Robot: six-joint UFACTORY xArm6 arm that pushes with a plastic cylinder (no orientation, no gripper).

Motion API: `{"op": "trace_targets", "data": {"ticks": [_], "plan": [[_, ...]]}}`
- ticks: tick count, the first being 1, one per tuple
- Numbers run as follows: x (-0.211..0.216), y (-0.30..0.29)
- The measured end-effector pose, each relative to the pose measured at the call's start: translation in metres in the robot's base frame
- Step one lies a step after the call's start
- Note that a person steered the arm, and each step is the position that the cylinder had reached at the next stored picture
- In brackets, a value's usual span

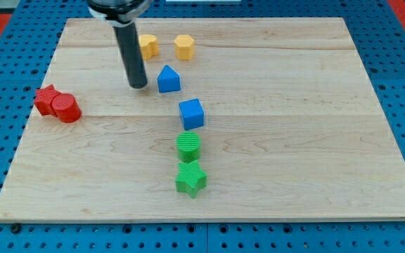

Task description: Place the red circle to the left of the yellow hexagon

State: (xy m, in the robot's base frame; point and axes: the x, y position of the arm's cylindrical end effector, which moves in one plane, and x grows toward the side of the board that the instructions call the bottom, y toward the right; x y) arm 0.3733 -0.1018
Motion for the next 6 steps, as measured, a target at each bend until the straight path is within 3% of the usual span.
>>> {"op": "trace_targets", "data": {"ticks": [1,4,6], "plan": [[0.000,0.029],[-0.017,0.044],[-0.046,-0.032]]}}
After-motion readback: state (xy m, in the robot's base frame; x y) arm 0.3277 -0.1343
